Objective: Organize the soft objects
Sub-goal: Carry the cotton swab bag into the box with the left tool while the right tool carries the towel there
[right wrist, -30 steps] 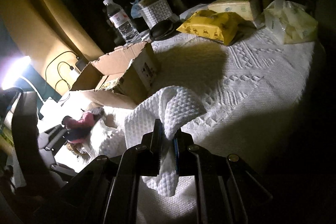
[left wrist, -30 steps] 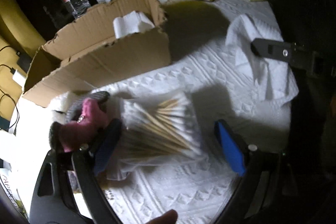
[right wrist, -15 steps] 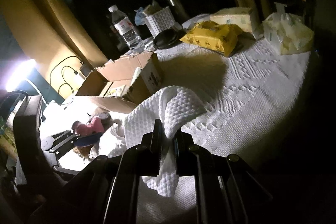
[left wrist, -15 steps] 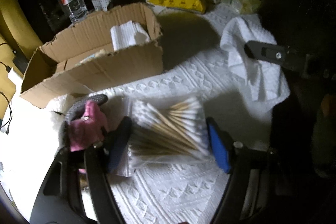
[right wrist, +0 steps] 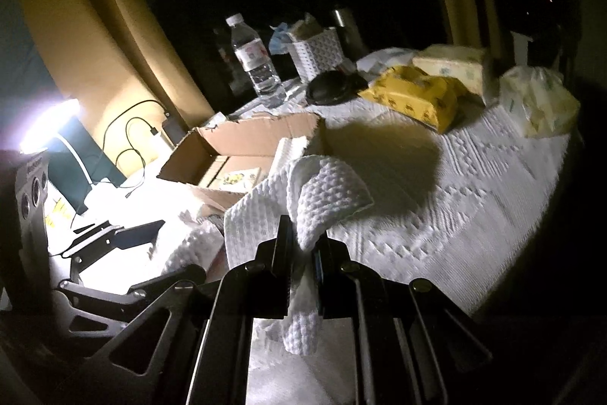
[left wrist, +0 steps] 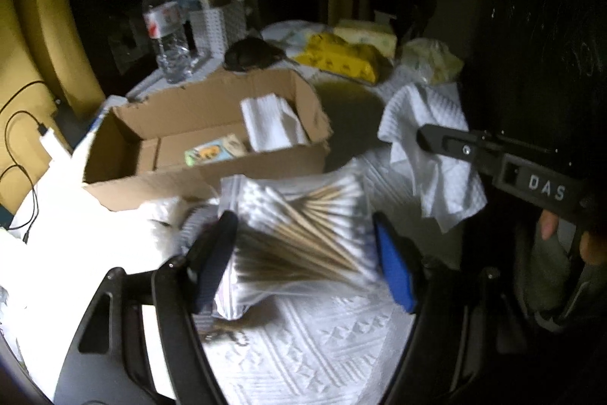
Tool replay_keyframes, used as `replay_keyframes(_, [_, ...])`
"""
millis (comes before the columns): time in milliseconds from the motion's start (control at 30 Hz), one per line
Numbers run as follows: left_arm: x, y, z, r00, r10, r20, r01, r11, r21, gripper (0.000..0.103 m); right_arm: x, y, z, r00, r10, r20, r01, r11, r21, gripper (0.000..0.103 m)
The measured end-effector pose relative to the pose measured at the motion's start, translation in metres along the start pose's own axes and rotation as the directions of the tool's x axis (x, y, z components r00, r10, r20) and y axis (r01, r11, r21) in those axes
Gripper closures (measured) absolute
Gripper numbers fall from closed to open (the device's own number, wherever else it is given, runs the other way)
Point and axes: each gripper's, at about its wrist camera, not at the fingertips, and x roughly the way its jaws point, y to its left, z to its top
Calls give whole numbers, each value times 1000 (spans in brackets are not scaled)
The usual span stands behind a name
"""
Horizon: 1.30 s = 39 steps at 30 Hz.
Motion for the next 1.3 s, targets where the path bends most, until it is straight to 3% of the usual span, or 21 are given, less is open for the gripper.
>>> replay_keyframes(733, [-38, 95, 26, 987, 43, 153, -28, 995, -99, 31, 24, 68, 39, 1000, -12, 5, 12, 993, -117, 93])
replay_keyframes(1033, [-28, 120, 51, 979, 66, 194, -40, 990, -133, 31, 42, 75, 59, 1000, -13, 11, 15, 991, -133, 93])
replay_keyframes(1300, [3, 135, 61, 978, 88, 188, -57, 985, -164, 31, 65, 67, 73, 1000, -15, 3, 15, 991, -134, 93])
